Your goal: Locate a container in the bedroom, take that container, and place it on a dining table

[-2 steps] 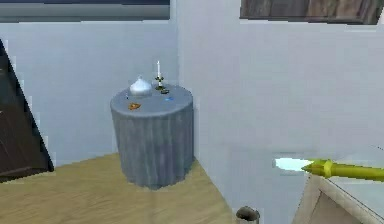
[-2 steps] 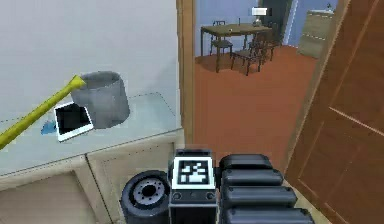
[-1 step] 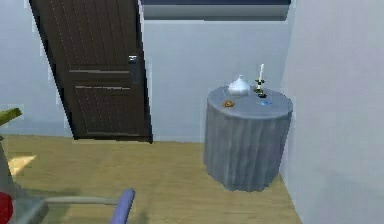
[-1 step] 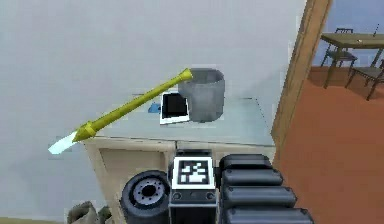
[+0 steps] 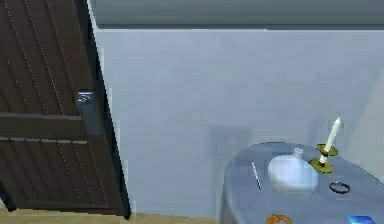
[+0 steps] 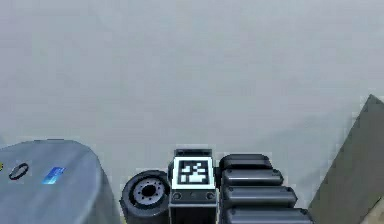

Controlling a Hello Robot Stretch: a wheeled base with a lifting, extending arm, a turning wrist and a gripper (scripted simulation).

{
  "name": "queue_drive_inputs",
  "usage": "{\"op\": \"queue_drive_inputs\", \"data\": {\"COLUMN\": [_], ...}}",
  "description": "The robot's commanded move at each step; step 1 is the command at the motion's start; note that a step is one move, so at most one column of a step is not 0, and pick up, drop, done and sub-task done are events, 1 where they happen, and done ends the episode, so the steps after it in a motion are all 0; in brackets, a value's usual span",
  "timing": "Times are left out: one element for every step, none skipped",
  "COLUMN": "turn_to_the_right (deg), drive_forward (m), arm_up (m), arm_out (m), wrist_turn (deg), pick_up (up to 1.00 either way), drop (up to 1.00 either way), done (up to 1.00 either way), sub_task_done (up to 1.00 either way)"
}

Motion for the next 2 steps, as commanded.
{"op": "queue_drive_inputs", "data": {"turn_to_the_right": [-9.0, 0.0], "drive_forward": [0.0, 0.05], "arm_up": [0.0, 0.0], "arm_out": [0.0, 0.0], "wrist_turn": [0.0, 0.0], "pick_up": [0.0, 0.0], "drop": [0.0, 0.0], "done": [0.0, 0.0], "sub_task_done": [0.0, 0.0]}}
